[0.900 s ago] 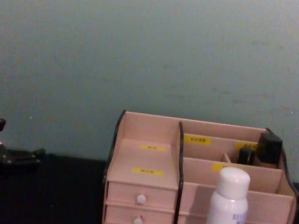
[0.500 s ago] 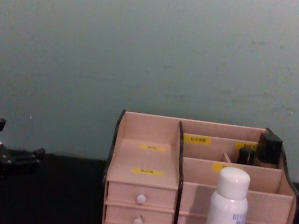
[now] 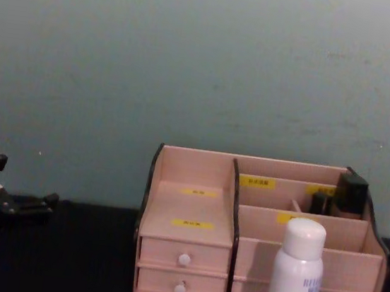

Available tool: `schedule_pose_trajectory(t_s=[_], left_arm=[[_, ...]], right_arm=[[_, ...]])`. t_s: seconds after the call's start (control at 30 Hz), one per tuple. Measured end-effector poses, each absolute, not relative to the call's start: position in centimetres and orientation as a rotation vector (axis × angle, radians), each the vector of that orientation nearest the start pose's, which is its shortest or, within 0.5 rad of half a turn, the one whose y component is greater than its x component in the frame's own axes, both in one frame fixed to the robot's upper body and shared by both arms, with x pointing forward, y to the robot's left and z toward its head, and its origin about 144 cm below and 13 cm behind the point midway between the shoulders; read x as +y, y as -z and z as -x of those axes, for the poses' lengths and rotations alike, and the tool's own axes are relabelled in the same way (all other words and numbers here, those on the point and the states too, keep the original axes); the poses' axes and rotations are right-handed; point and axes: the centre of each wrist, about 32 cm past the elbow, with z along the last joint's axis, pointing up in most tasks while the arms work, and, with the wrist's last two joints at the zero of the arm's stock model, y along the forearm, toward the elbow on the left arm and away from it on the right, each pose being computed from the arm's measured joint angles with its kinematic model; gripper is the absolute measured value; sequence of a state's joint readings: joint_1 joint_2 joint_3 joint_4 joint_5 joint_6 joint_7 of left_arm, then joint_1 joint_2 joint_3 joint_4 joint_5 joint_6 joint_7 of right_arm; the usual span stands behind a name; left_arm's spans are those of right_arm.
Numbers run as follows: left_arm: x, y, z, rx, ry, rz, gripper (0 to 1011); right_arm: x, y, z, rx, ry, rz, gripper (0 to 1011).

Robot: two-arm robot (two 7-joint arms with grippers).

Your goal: Pick up the facial cleanser and watermelon frost from the table and place them into the tiered storage box.

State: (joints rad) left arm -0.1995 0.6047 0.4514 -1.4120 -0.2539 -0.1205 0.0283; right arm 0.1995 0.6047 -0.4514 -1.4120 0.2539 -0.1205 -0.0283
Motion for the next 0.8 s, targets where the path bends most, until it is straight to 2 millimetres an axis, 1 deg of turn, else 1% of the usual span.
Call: schedule_pose_trajectory(t_s=[0.3,0.47,0.6,0.8], left_arm=[[31.0,-114.0,-48.9,-0.285,-1.248,-0.304,1001],[31.0,-114.0,-48.9,-0.285,-1.248,-0.304,1001],[31.0,-114.0,-48.9,-0.285,-1.248,-0.304,1001],[31.0,-114.0,-48.9,-0.285,-1.248,-0.305,1002]], right_arm=[[-31.1,-114.0,-48.8,-0.291,1.256,0.3,1003],[-31.5,-114.1,-48.4,-0.307,1.275,0.27,1003],[-32.1,-114.7,-47.5,-0.312,1.277,0.238,1002],[-33.2,-115.8,-45.9,-0.28,1.181,0.189,1003]])
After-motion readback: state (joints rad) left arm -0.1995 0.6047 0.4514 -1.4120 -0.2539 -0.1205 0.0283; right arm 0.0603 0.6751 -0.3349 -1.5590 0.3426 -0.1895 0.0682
